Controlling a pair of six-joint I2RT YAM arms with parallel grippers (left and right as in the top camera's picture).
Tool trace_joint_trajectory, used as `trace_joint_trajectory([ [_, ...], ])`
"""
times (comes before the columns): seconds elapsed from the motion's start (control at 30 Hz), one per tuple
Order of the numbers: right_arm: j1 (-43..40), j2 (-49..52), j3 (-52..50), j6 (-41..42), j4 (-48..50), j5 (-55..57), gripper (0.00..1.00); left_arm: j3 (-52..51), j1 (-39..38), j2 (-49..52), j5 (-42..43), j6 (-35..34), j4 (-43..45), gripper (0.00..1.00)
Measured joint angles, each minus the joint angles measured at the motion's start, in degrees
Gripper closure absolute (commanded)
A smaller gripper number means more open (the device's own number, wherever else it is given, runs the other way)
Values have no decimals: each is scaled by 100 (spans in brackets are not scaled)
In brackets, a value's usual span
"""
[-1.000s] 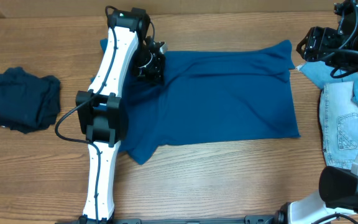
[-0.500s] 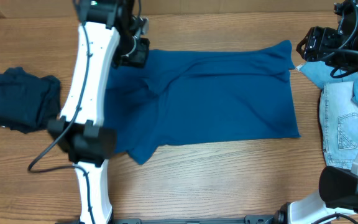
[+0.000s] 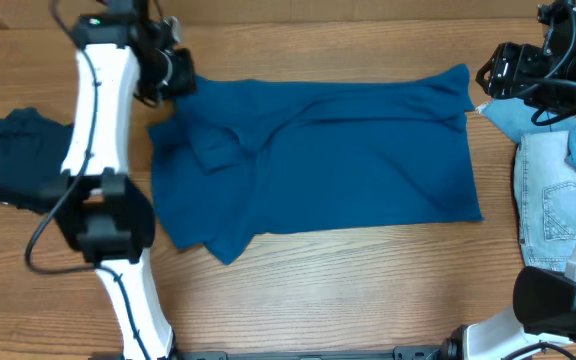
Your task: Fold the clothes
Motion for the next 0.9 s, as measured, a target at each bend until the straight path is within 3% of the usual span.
trace_joint_trajectory([
  [0.27, 0, 31, -52, 0, -2, 2, 18, -74, -636, 927, 417, 592, 555, 96],
  [0.7, 0, 33, -52, -2, -13, 0, 19, -46, -1517, 1062, 765, 1080, -1781, 96],
  [0.83, 0, 33, -52, -2, -13, 2, 19, 173, -1821, 1027, 717, 1088, -1762, 96],
  [0.9, 0, 33, -52, 0, -15, 2, 19, 315, -1867, 811, 330, 872, -1480, 90],
])
